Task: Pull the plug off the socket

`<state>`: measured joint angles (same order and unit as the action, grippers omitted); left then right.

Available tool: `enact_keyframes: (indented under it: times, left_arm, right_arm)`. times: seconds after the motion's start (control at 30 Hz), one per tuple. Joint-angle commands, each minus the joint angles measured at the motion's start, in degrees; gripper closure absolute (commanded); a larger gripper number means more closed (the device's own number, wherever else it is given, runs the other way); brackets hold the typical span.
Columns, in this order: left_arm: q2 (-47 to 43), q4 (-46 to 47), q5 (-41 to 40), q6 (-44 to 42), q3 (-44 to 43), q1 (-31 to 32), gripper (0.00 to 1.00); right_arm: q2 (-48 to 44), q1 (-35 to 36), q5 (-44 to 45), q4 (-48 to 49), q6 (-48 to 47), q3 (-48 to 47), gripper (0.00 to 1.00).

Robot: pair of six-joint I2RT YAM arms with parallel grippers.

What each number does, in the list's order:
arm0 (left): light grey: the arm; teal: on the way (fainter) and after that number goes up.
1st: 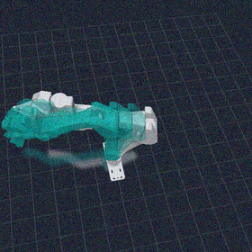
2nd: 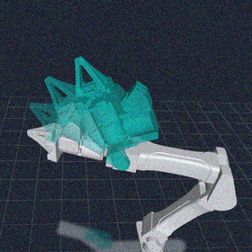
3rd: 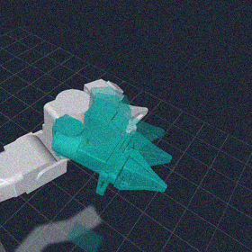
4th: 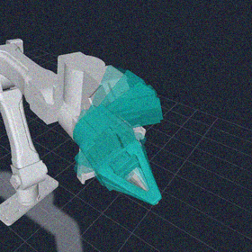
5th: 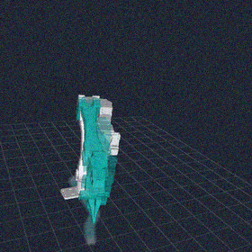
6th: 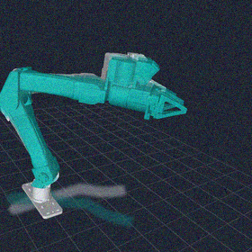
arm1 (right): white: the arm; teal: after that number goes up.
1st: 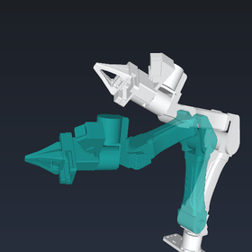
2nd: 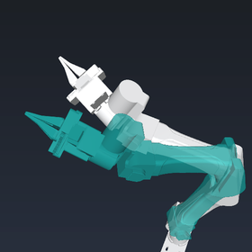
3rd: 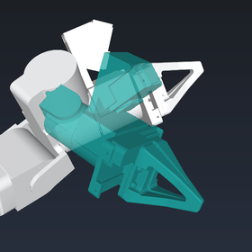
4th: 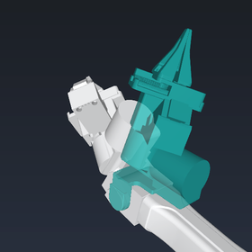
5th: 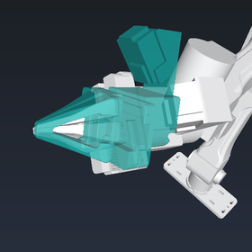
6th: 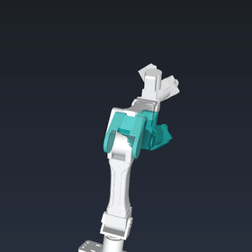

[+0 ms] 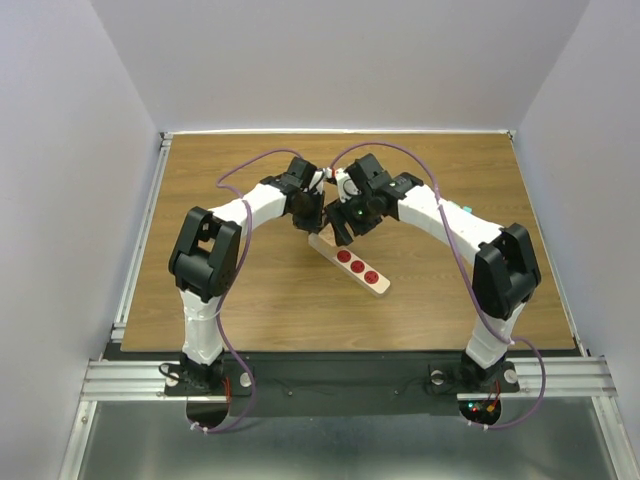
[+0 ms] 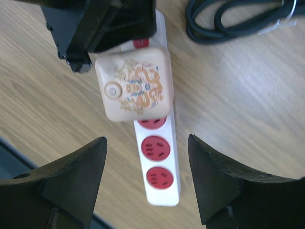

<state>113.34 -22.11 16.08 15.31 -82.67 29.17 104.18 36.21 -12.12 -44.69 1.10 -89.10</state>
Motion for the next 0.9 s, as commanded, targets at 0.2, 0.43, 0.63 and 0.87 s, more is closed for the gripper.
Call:
enact_keyframes:
  times: [0.2, 0.43, 0.63, 0.87]
  left_arm:
    - [2.9, -0.5, 1.5, -2.9, 3.4, -0.5, 1.0]
    - [3.2, 0.8, 2.5, -2.4, 5.5, -0.5, 1.0]
    - [3.3, 1.8, 2.9, -2.0, 6.7, -0.5, 1.0]
    - [3.2, 1.8, 3.0, -2.2, 7.1, -0.5, 1.0]
  right_arm:
    - [-3.9, 1.0, -5.0, 15.9, -9.4, 3.8, 0.24]
    - [-0.9, 1.6, -7.9, 15.9, -8.4, 4.4, 0.0]
    - [0.1, 2.1, -6.6, 16.1, -8.5, 5.6, 0.0]
    - [4.9, 3.6, -1.4, 16.6, -9.1, 3.4, 0.0]
